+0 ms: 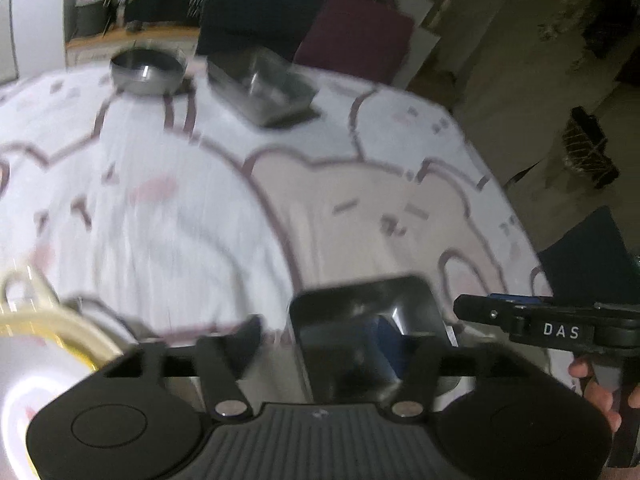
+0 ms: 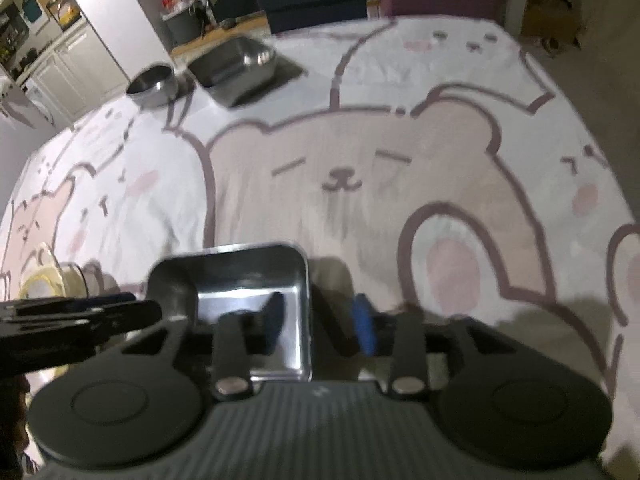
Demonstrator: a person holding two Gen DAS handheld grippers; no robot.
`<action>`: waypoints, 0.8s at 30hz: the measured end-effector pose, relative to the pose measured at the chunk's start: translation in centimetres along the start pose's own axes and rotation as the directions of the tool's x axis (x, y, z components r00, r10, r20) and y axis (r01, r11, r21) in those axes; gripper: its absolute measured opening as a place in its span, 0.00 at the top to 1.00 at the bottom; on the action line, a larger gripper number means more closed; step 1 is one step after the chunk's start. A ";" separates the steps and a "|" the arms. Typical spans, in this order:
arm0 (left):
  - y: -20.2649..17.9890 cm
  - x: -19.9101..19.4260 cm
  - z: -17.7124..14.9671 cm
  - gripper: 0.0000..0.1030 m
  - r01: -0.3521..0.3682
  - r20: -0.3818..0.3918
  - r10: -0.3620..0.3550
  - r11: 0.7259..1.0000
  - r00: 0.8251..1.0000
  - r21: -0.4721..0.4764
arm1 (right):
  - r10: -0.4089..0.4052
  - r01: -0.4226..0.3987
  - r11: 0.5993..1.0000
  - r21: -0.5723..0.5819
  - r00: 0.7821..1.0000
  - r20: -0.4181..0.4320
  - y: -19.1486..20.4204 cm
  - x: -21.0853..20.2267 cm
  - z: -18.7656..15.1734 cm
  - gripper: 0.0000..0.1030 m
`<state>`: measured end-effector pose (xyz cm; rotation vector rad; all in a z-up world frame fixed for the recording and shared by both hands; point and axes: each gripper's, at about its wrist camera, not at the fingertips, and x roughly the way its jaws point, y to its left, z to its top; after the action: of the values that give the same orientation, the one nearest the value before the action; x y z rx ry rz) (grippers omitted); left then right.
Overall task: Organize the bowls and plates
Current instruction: 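Lift the rectangular steel tray with both grippers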
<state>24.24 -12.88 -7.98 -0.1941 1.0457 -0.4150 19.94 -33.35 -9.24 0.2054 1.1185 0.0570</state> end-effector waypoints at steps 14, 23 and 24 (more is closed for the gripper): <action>0.6 -1.7 10.2 0.00 -0.079 0.223 0.054 0.991 0.973 0.108 | 0.003 -0.038 0.990 0.136 0.969 0.248 0.5 -3.1 5.5 0.01; 2.6 0.2 18.7 0.00 -0.163 0.318 0.098 0.969 0.943 0.186 | -0.024 -0.062 0.966 0.250 0.945 0.326 2.3 1.0 12.5 0.00; 2.8 0.7 19.5 0.00 -0.172 0.322 0.101 0.964 0.942 0.201 | -0.022 -0.074 0.959 0.272 0.943 0.332 2.3 1.6 13.3 0.00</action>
<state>42.12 -11.43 0.09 0.0201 0.6912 -0.3606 32.70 -32.69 -4.62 0.4681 0.7816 -0.1115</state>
